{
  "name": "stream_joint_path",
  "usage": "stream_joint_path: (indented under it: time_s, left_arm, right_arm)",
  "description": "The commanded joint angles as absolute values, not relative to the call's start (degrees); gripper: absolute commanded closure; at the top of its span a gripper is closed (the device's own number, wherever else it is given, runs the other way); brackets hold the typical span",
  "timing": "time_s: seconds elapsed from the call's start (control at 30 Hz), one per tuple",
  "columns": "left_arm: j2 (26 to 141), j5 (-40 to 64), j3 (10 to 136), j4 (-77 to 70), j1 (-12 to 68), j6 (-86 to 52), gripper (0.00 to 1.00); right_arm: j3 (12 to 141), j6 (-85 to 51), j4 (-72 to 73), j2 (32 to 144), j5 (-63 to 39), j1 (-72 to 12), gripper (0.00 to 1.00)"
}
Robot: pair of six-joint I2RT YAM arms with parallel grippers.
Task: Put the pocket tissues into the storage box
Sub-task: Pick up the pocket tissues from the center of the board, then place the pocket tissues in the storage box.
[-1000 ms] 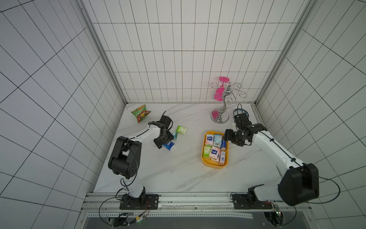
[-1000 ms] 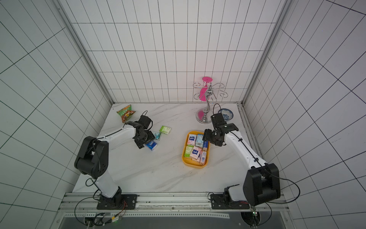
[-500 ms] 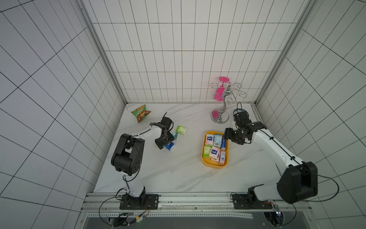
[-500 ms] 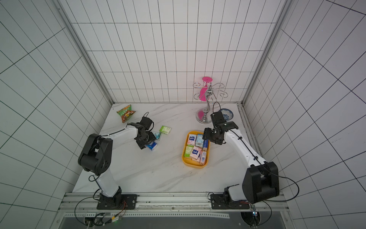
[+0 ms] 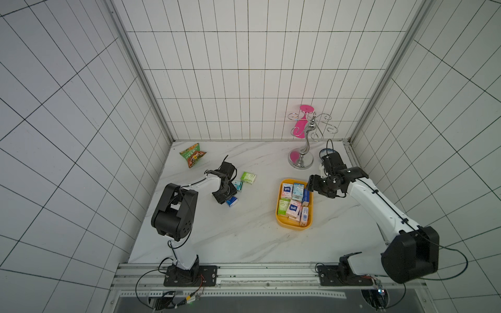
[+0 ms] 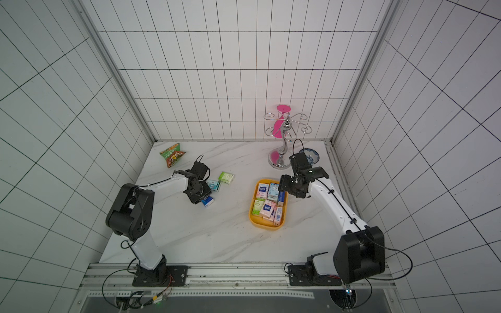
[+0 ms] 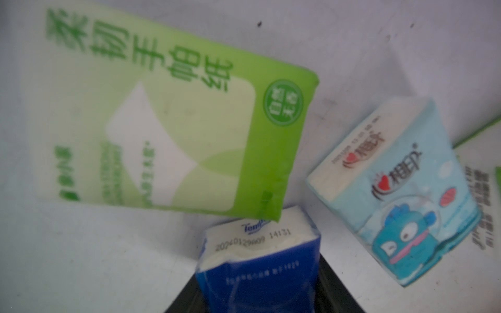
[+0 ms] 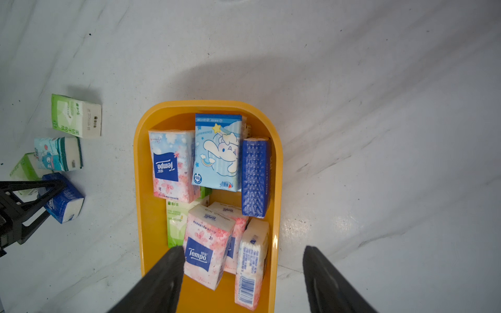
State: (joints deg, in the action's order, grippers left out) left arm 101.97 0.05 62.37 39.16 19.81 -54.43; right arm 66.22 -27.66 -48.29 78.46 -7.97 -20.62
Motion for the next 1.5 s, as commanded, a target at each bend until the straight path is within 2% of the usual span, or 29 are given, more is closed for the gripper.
stream_joint_path:
  time_s: [0.0, 0.2, 0.37, 0.57, 0.77, 1.07, 1.47]
  left_arm:
    - [99.3, 0.0, 60.5, 39.3, 20.4, -52.6, 0.49]
    - [95.0, 0.8, 60.8, 42.7, 24.1, -47.7, 0.48]
    - [93.6, 1.5, 64.1, 45.3, 31.2, -43.5, 0.48]
    - [95.6, -0.5, 72.0, 49.3, 42.5, -39.1, 0.48]
    - [100.7, 2.4, 81.8, 52.2, 48.9, -36.1, 0.47]
    - [112.1, -6.1, 98.6, 61.7, 53.3, -31.1, 0.47]
    - [123.1, -6.0, 109.5, 63.2, 55.5, -30.1, 0.46]
  right_arm:
    - [66.4, -27.6, -50.0, 77.2, -8.1, -20.5, 0.27]
    - [65.8, -27.9, -50.0, 76.8, -8.5, -20.6, 0.27]
    - [64.1, -28.6, -49.6, 76.1, -8.6, -20.6, 0.27]
    - [62.5, -28.8, -49.5, 75.0, -8.5, -20.6, 0.27]
    - [62.3, -28.5, -50.1, 74.0, -8.0, -20.4, 0.27]
    - [62.6, -27.8, -51.6, 72.0, -7.9, -19.0, 0.27]
    - [60.7, -27.4, -52.1, 69.2, -9.1, -16.0, 0.27]
